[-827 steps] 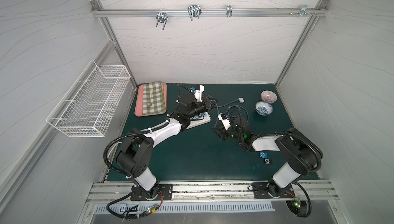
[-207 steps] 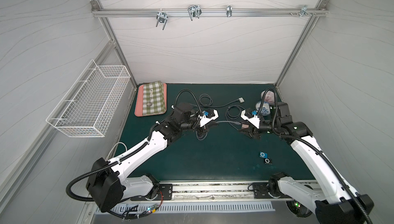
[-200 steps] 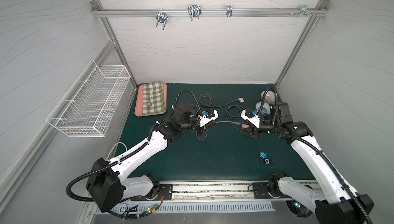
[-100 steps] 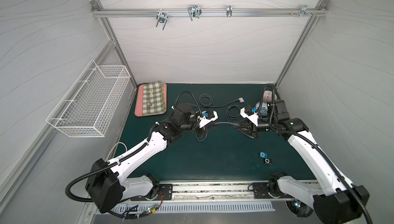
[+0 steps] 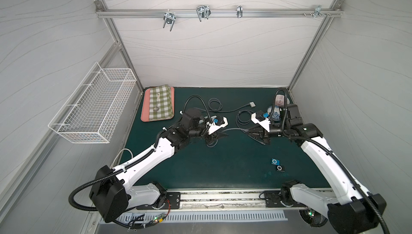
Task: Charge mp3
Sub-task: Pick up the charging cable from the center of the board.
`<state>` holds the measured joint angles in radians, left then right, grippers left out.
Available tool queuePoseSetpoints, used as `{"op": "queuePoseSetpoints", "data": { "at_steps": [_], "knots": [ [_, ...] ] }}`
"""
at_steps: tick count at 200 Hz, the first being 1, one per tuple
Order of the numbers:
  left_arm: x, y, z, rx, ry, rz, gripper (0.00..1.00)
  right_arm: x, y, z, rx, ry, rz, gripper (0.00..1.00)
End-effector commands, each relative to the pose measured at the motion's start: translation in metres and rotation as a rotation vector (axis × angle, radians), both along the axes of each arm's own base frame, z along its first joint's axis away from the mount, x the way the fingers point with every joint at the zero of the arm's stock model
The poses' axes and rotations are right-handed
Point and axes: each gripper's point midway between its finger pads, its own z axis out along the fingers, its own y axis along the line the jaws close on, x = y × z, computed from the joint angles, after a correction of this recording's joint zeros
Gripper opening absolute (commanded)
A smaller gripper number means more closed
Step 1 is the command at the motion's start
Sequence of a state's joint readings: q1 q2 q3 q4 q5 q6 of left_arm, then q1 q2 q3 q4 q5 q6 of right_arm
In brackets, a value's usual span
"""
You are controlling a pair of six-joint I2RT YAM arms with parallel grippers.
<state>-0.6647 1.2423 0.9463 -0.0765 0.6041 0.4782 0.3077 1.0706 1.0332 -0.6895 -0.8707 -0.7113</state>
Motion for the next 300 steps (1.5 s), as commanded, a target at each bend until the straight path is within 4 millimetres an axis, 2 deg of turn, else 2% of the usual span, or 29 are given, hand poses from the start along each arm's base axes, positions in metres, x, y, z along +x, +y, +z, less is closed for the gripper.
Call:
{"op": "queuePoseSetpoints", "data": {
  "at_steps": [1, 22, 55, 126, 232, 260, 300],
  "knots": [
    [-0.002, -0.014, 0.031, -0.086, 0.007, -0.081, 0.53, -0.005, 0.004, 0.007, -0.017, -0.075, 0.051, 0.02],
    [-0.001, -0.027, 0.043, -0.157, 0.045, -0.128, 0.53, -0.006, 0.012, 0.007, -0.024, -0.128, 0.078, 0.0],
    [0.003, -0.041, 0.059, -0.25, 0.08, -0.17, 0.45, -0.005, 0.023, 0.005, -0.051, -0.218, 0.103, 0.0],
    [-0.004, -0.05, 0.053, -0.225, 0.06, -0.185, 0.32, -0.002, 0.03, 0.005, -0.04, -0.219, 0.111, 0.0],
    [-0.006, -0.057, 0.049, -0.211, 0.064, -0.201, 0.31, -0.005, 0.033, 0.014, -0.005, -0.203, 0.122, 0.0],
    [-0.006, -0.058, 0.048, -0.21, 0.059, -0.203, 0.26, -0.007, 0.033, 0.014, -0.005, -0.198, 0.126, 0.0],
    [-0.006, -0.06, 0.047, -0.205, 0.059, -0.205, 0.11, -0.01, 0.034, 0.016, 0.0, -0.199, 0.132, 0.0]
  ]
}}
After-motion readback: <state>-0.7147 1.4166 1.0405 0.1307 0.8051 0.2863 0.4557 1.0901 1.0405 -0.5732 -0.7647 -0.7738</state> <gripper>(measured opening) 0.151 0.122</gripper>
